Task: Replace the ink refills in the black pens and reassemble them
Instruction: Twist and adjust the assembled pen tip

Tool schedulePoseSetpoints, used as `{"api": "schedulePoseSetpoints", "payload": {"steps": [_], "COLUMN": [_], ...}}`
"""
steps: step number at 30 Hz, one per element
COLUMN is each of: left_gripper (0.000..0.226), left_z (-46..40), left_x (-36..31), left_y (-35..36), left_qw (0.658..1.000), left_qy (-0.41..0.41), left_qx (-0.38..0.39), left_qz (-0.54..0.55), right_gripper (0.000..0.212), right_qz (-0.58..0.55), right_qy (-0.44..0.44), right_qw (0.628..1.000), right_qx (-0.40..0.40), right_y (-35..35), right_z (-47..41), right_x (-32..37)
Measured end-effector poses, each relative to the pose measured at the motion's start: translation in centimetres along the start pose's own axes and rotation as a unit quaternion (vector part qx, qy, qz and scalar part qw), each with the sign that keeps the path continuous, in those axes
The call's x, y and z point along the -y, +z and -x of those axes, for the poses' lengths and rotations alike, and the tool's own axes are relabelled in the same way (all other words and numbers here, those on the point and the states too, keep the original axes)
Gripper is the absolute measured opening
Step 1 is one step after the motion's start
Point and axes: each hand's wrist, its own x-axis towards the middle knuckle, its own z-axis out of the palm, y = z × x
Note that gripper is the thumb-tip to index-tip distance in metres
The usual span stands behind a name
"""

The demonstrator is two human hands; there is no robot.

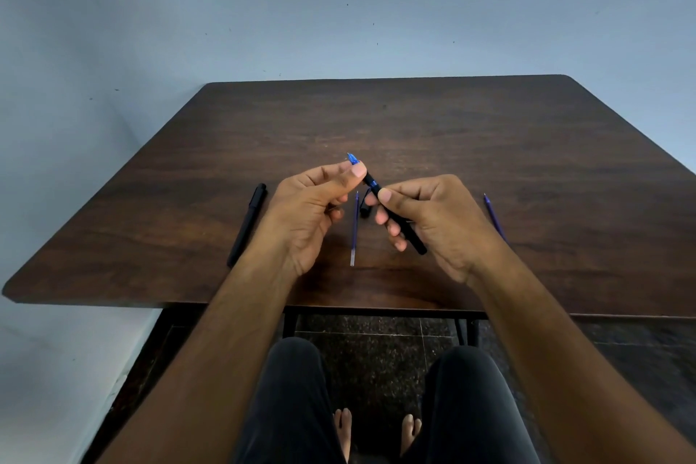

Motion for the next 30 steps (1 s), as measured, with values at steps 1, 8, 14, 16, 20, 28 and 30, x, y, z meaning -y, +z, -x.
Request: {"api": "schedulePoseSetpoints", "payload": {"steps": [1,8,14,16,20,28,30], "left_gripper": [0.038,0.039,0.032,0.041,0.046,0.021,0.02], "left_z": [-0.1,0.1,0.1,-0.1,-0.2,-0.8,-0.9], "left_x": [0.0,-0.3,-0.1,0.0,0.1,0.0,-0.1], "left_y": [0.0,0.0,-0.3,-0.3,-0.1,-0.1,-0.1], "left_qw": [1.0,0.999,1.0,1.0,1.0,0.999,0.999], "left_qy": [-0.002,-0.019,-0.005,-0.007,-0.002,0.01,0.01], "left_qx": [-0.005,0.024,0.027,0.005,-0.007,-0.037,-0.044], "left_qz": [0.003,-0.01,-0.003,0.016,0.026,0.017,0.016], "right_gripper": [0.021,0.021,0.021,0.021,0.02,0.025,0.024], "right_qz": [0.0,-0.003,-0.003,-0.004,-0.006,-0.049,-0.046], "right_qy": [-0.001,-0.007,-0.009,-0.008,-0.003,-0.01,-0.009], "right_qw": [1.0,1.0,1.0,1.0,1.0,0.999,0.999], "right_qx": [0.002,0.003,-0.002,0.0,0.002,-0.01,-0.011], "right_y": [0.1,0.2,-0.1,0.0,0.0,-0.1,-0.2], "right_z": [0.0,0.1,0.0,-0.1,-0.1,0.2,0.3], "right_x": [0.0,0.0,-0.1,-0.2,-0.3,-0.5,-0.7]}}
